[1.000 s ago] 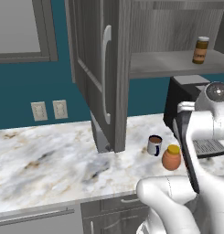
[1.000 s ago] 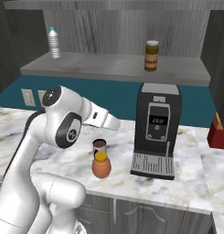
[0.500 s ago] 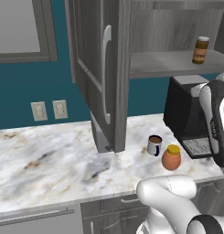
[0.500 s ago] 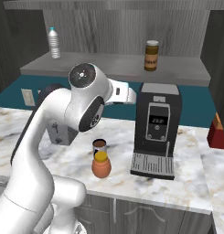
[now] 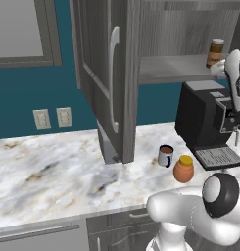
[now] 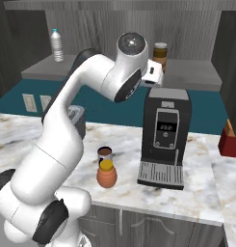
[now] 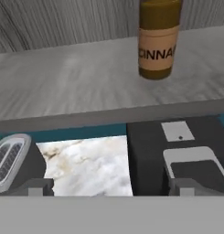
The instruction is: Pick the cinnamon and honey bottle from the cabinet and place them next to the mug.
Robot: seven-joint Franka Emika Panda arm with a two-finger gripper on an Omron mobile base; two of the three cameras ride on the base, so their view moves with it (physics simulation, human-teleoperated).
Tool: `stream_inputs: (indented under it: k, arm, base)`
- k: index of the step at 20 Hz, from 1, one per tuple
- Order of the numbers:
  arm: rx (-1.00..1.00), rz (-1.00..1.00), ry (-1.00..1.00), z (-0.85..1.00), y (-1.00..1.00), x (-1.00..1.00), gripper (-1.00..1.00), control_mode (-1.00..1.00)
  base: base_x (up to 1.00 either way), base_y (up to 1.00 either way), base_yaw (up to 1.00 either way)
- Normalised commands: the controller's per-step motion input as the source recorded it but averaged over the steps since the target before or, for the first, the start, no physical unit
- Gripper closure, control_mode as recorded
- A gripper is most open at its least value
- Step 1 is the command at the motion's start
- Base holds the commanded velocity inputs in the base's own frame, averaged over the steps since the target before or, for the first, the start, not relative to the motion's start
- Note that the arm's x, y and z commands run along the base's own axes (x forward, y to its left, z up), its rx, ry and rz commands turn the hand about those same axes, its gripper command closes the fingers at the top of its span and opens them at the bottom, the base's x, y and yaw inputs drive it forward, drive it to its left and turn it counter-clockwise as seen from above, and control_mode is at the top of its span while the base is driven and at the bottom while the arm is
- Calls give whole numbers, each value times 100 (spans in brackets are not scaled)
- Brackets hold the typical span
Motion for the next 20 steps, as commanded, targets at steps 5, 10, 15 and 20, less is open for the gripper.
stream_inputs:
  k: [5, 10, 15, 20]
  arm:
    - [10, -5, 15, 21, -14, 57, -100, -100]
    - [0, -6, 17, 2, 0, 61, -100, -100]
    - [-2, 0, -8, -5, 0, 26, -100, -100]
    - [0, 0, -31, -20, 0, -3, -100, -100]
  base:
    - [0, 0, 0]
    - [0, 0, 0]
    - [0, 0, 0]
    - [0, 0, 0]
